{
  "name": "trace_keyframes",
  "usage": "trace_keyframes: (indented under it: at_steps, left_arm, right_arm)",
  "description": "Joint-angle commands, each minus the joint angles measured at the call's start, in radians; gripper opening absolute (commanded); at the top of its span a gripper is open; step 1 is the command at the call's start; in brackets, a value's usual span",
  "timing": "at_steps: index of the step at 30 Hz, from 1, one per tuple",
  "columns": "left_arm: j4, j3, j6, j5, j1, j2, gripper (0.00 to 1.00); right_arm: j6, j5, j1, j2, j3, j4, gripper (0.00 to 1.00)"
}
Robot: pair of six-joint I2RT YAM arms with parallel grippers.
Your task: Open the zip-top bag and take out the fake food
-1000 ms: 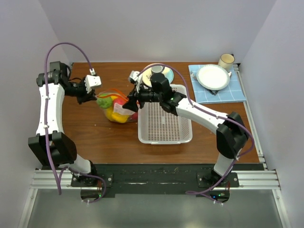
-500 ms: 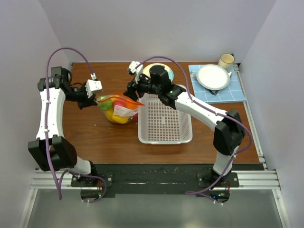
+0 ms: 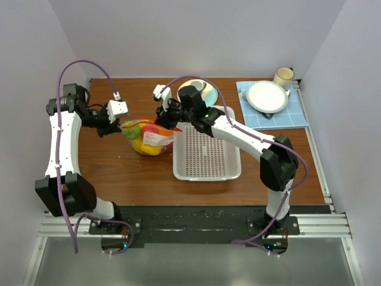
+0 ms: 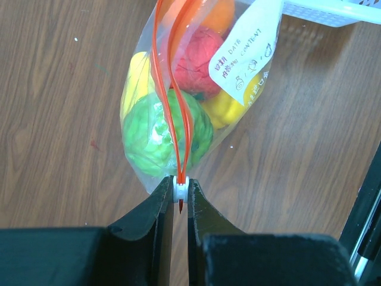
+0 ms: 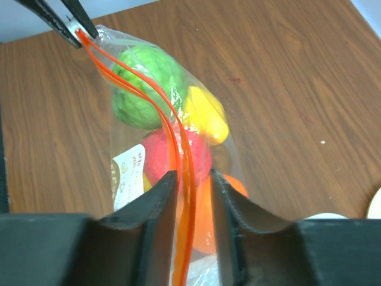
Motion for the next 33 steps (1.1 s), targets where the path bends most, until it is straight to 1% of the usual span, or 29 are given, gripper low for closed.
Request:
trace_keyframes:
  at_steps: [1,2,3,4,5,6,8,13,15,20,21,23,24,26,28,33]
  left_arm:
    - [0.003,0.021,-0.003,0.033,-0.005,-0.008,0.09]
    - [0.003,0.025,-0.006,0.036,-0.007,-0.011,0.15]
    - [0.003,0.028,-0.016,0.041,-0.005,-0.013,0.22]
    - [0.003,0.035,-0.026,0.044,-0.007,-0.014,0.3]
    - [0.006,0.045,-0.035,0.067,-0.007,-0.013,0.41]
    - [0.015,0.051,-0.056,0.083,-0.01,-0.013,0.46]
    - [0.046,0.059,-0.101,0.116,-0.034,-0.013,0.52]
    - [0.17,0.068,-0.236,0.156,-0.106,-0.016,0.55]
    - [0.255,0.065,-0.314,0.159,-0.123,-0.024,0.59]
    - [0.452,0.046,-0.487,0.174,-0.183,-0.04,0.59]
    - [0.477,0.035,-0.506,0.168,-0.204,-0.043,0.59]
    - [0.538,0.001,-0.539,0.141,-0.211,-0.056,0.59]
    - [0.556,-0.01,-0.552,0.133,-0.241,-0.06,0.59]
    - [0.59,-0.025,-0.575,0.119,-0.252,-0.07,0.59]
    - [0.586,-0.024,-0.575,0.114,-0.261,-0.07,0.58]
    - [0.501,-0.025,-0.506,0.082,-0.261,-0.079,0.55]
  right_arm:
    - [-0.005,-0.006,0.001,-0.028,0.014,-0.001,0.17]
    - [0.0,-0.005,0.001,-0.028,0.016,-0.001,0.05]
    - [0.001,-0.001,0.002,-0.027,0.016,-0.001,0.0]
    - [0.003,0.0,0.001,-0.027,0.02,-0.004,0.0]
    - [0.004,-0.001,0.001,-0.024,0.022,-0.004,0.0]
    - [0.006,-0.003,0.002,-0.025,0.025,-0.004,0.0]
    - [0.015,-0.006,0.002,-0.025,0.025,-0.001,0.0]
    - [0.021,-0.005,0.01,-0.045,0.026,0.005,0.0]
    - [0.02,0.0,0.016,-0.06,0.037,0.005,0.0]
    - [-0.003,0.012,0.052,-0.077,0.072,-0.022,0.0]
    - [-0.006,0.014,0.064,-0.079,0.077,-0.025,0.0]
    - [-0.013,0.025,0.073,-0.088,0.079,-0.027,0.0]
    - [-0.016,0.029,0.084,-0.091,0.08,-0.025,0.0]
    - [-0.022,0.043,0.093,-0.096,0.089,-0.027,0.0]
    - [-0.023,0.051,0.098,-0.096,0.108,-0.031,0.0]
    - [-0.046,0.107,0.098,-0.106,0.109,-0.041,0.0]
